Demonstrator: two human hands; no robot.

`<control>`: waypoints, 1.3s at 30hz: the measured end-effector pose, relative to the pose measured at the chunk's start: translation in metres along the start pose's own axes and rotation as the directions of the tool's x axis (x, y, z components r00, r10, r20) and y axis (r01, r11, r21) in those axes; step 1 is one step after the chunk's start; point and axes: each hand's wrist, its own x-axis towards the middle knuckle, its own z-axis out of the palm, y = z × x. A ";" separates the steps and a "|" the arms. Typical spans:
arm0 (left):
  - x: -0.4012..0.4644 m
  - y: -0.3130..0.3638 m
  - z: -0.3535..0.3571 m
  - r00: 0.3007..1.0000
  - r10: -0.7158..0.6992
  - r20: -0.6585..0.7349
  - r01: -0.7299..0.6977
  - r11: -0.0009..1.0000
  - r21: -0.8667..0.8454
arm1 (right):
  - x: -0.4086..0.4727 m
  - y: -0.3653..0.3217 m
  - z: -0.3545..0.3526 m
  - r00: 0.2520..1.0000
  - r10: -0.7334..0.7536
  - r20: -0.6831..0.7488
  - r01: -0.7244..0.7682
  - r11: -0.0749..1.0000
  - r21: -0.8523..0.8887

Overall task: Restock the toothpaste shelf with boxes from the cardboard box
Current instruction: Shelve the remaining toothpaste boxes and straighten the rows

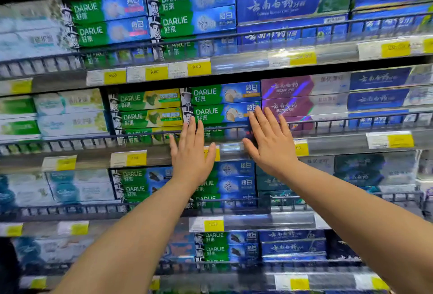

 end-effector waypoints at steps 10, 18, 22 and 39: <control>0.003 -0.001 0.004 1.000 0.009 0.007 -0.009 1.000 -0.022 | 0.003 0.003 0.001 1.000 -0.006 0.020 0.007 0.999 -0.031; 0.003 -0.004 0.005 1.000 0.005 -0.024 -0.006 0.999 -0.034 | 0.004 0.000 0.000 0.998 -0.056 -0.037 0.056 0.998 0.006; 0.005 -0.016 0.000 0.997 -0.053 -0.057 0.050 0.998 -0.049 | 0.018 -0.033 -0.005 0.977 -0.168 -0.129 0.174 0.984 0.030; 0.008 -0.104 -0.021 0.976 -0.212 -0.056 0.213 0.977 0.014 | 0.058 -0.132 0.018 0.928 -0.363 -0.078 0.357 0.930 -0.085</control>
